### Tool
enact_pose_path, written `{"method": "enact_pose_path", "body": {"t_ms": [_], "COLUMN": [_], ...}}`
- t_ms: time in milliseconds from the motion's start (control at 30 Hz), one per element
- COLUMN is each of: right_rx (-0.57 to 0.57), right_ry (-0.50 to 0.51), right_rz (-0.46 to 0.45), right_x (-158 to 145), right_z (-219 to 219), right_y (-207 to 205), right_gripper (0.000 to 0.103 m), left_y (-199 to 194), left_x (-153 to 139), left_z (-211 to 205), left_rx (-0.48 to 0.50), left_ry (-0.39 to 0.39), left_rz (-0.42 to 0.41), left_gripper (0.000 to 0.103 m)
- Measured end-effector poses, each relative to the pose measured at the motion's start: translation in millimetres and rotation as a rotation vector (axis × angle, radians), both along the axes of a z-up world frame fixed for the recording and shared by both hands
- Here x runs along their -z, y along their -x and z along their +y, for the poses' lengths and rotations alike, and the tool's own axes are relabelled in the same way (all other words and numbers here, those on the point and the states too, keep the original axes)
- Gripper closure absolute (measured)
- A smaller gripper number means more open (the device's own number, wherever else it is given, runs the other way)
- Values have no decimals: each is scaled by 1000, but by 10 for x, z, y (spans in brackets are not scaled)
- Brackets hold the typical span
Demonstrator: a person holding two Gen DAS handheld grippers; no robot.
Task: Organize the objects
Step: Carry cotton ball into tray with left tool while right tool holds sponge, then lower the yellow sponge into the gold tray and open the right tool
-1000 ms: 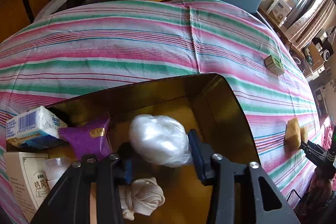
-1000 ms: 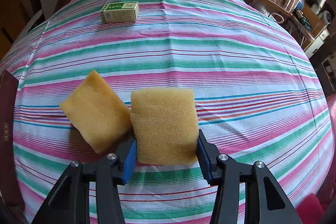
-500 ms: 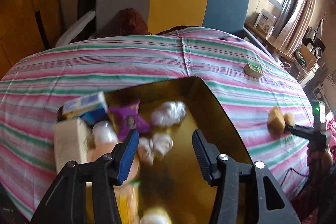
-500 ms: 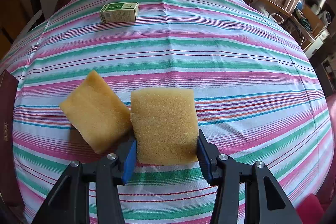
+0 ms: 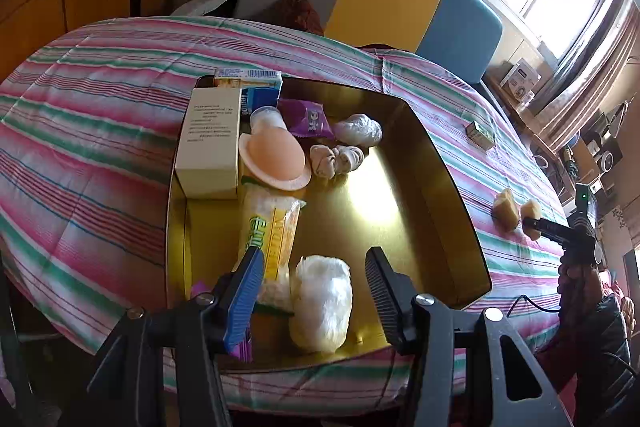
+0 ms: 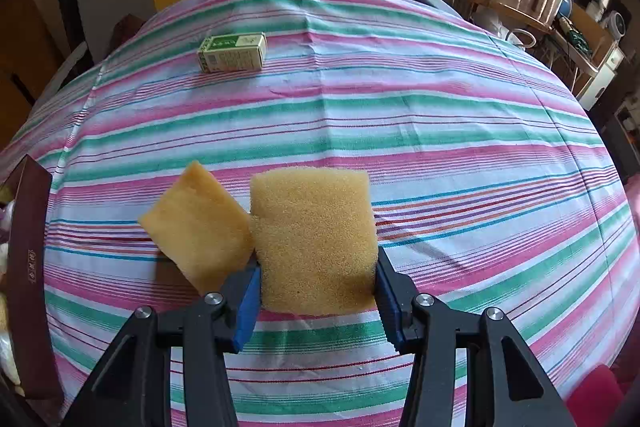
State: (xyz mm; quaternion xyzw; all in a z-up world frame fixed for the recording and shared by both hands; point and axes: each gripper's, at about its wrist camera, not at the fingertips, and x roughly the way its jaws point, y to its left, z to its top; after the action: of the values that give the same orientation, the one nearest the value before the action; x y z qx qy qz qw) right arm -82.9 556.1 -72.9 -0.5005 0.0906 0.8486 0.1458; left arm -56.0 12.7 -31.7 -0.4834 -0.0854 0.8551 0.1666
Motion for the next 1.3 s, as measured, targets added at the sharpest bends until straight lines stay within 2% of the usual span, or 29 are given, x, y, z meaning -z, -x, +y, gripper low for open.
{"method": "enact_pose_path", "body": {"t_ms": [167,300,467,633,767,900,1067,1300], "right_rx": [-18,-116,-281,-483,-588,-627,-590,-601], "right_ry": [-8,10,75,145,175,161,150,166], "right_rz": [83,117,152,162,103,6,-98,-131], "right_x": [-282,-508,-756,-912,-787,-470,-80,46], "right_z": [-167,-536,-1273,-2245,-2955,-3456,-3693,-3850], "right_y": [-140,-233,-240,-189,-84,107,347,368], "right_gripper": [52,52,52,51,51,51,51,48], "left_y": [-49,-49,-67,-76,-89,-96,-100,-74], "left_x": [-5,19,16,-28,-10,11,44,110], "left_z": [-61,-89,-130,-237,-334,-448,-560,-620], "left_rx": [-6,-16,-27,-49,-62,-79,-95,-110], "left_ry": [9,1,12,12,1,-13,-23,-30], "left_rz": [19,20,36,56,50,43,39,21], "left_gripper": [50,50,50,50,50,50,50,50]}}
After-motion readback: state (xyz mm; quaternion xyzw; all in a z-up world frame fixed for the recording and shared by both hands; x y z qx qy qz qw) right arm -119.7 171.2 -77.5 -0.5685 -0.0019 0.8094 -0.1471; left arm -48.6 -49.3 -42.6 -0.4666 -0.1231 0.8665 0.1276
